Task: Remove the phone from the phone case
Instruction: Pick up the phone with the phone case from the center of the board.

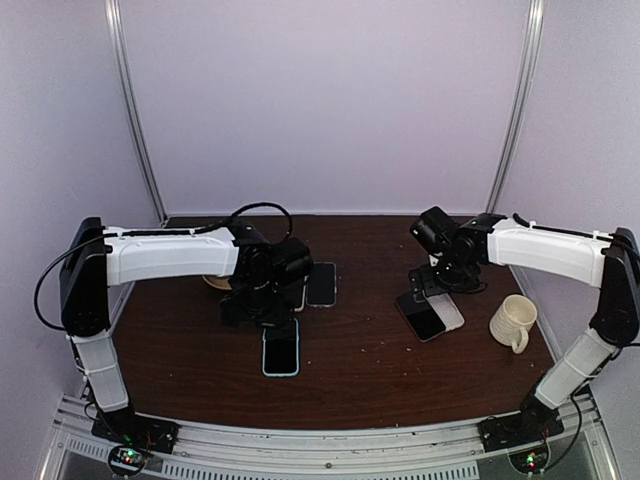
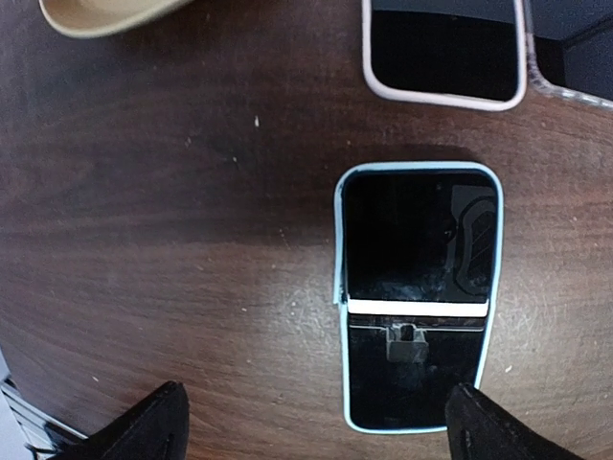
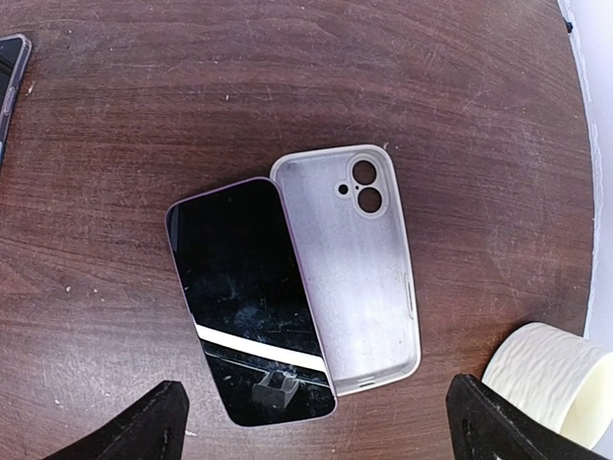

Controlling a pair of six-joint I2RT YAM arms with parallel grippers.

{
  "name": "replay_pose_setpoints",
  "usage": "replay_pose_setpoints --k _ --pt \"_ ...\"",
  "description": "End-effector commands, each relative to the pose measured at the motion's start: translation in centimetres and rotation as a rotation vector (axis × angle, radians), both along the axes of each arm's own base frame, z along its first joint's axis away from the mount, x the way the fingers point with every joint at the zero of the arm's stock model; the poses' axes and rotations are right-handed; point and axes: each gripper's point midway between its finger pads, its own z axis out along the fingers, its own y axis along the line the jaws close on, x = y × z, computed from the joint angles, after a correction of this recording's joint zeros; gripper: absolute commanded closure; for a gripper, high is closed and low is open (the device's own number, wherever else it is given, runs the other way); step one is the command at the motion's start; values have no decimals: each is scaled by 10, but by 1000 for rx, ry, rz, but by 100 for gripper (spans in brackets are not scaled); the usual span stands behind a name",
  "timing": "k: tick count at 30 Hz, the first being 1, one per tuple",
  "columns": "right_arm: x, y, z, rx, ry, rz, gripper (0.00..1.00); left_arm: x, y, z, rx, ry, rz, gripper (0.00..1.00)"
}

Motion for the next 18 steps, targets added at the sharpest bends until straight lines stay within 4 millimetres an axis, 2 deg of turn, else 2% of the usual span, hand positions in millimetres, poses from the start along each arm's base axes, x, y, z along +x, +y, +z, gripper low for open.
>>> replay_pose_setpoints --k 1,11,14,18 --pt "-2 -4 12 12 -43 0 1 -5 -14 -13 -79 26 109 3" --pt "-7 -6 9 13 -41 17 1 -10 -48 -44 -235 53 91 3" --pt "-7 -6 10 14 -42 21 1 -12 -51 -50 -244 63 69 2" --pt "-6 -6 11 11 -41 23 0 -15 -47 -57 -223 71 75 2"
